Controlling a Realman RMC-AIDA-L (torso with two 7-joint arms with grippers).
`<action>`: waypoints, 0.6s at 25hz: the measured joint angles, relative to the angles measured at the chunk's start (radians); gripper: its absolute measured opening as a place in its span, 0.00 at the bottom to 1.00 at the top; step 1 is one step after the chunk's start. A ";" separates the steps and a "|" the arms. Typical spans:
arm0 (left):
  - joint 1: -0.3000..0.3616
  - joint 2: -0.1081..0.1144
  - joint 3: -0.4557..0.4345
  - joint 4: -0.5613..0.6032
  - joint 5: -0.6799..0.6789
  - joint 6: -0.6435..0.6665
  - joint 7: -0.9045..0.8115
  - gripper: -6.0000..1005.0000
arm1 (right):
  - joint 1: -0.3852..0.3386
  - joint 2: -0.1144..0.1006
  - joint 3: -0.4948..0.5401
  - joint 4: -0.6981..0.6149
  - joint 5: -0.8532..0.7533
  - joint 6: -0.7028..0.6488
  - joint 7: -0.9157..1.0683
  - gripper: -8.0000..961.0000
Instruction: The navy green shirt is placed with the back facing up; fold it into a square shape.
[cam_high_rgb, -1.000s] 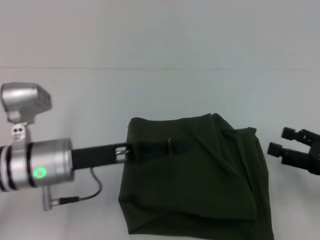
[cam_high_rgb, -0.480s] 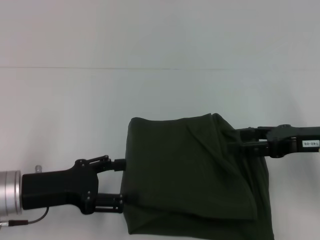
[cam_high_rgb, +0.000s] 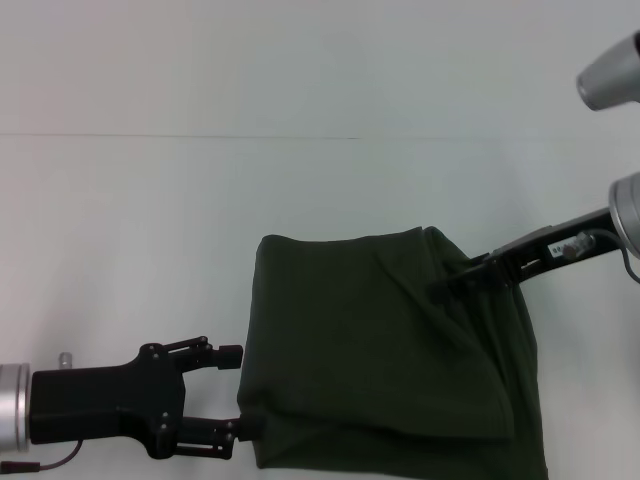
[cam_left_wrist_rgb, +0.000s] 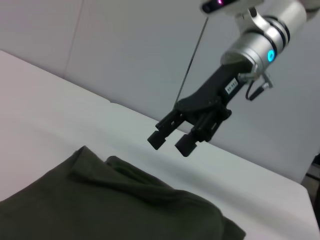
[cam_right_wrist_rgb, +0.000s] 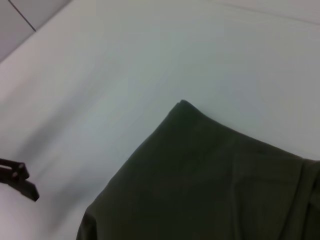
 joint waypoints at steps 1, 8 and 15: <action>-0.001 0.000 0.000 0.000 0.000 0.009 0.000 0.94 | 0.017 0.000 -0.015 -0.015 -0.019 -0.012 0.040 0.93; -0.005 0.000 0.004 0.001 0.001 0.030 0.018 0.93 | 0.147 0.009 -0.083 0.009 -0.185 -0.080 0.261 0.92; -0.005 0.004 -0.001 0.027 0.031 0.044 0.019 0.93 | 0.183 0.011 -0.124 0.029 -0.222 -0.079 0.312 0.92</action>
